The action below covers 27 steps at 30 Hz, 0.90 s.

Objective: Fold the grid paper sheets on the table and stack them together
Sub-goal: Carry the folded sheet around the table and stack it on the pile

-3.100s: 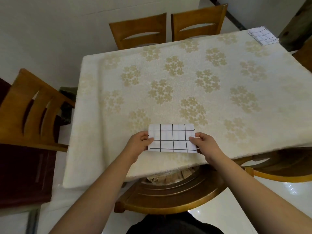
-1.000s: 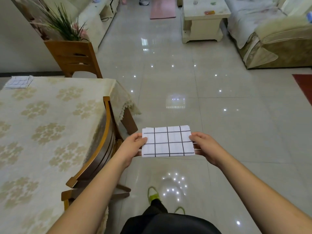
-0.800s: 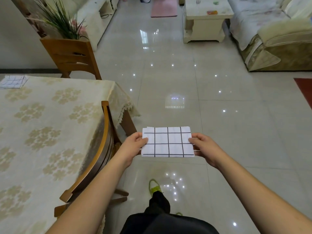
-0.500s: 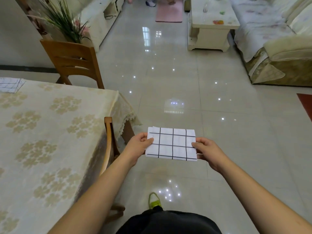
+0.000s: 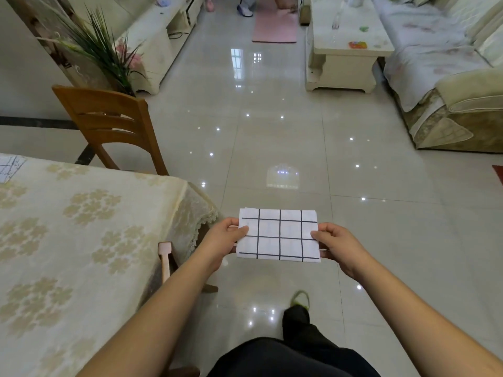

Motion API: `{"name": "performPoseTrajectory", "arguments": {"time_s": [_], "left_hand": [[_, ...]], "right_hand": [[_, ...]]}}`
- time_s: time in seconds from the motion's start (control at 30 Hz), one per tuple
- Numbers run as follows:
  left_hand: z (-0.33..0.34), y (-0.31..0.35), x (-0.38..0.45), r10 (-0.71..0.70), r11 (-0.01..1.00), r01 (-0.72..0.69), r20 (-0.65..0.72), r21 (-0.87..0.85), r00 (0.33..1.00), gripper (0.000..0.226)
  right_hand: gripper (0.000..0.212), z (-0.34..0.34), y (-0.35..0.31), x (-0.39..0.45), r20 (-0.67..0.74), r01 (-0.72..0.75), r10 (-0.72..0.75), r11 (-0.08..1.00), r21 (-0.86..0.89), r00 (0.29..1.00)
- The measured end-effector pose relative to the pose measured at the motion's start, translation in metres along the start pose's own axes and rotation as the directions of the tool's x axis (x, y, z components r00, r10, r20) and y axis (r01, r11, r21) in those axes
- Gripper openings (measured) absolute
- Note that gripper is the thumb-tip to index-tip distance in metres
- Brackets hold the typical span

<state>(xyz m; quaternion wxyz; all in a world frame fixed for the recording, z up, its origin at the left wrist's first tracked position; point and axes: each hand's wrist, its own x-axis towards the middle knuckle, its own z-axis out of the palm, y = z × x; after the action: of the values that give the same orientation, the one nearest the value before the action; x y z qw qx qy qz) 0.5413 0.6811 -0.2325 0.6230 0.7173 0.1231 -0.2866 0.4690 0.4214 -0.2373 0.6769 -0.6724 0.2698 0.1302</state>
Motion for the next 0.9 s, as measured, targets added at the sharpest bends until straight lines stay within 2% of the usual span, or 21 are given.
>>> {"name": "performPoseTrajectory", "arguments": {"time_s": [0.17, 0.5, 0.9], "left_hand": [[0.018, 0.032, 0.054, -0.008, 1.000, 0.009, -0.050, 0.023, 0.999, 0.016], [0.048, 0.103, 0.143, -0.015, 1.000, 0.010, -0.203, -0.025, 0.979, 0.014], [-0.009, 0.143, 0.221, -0.103, 0.983, 0.053, -0.286, -0.176, 0.953, 0.018]], "right_hand": [[0.007, -0.022, -0.025, 0.067, 0.048, -0.004, 0.005, 1.000, -0.022, 0.999], [0.006, -0.057, -0.105, 0.182, 0.138, -0.005, 0.011, 0.999, -0.041, 0.990], [0.012, -0.005, -0.173, 0.294, 0.232, 0.000, 0.038, 0.987, -0.160, 0.972]]}}
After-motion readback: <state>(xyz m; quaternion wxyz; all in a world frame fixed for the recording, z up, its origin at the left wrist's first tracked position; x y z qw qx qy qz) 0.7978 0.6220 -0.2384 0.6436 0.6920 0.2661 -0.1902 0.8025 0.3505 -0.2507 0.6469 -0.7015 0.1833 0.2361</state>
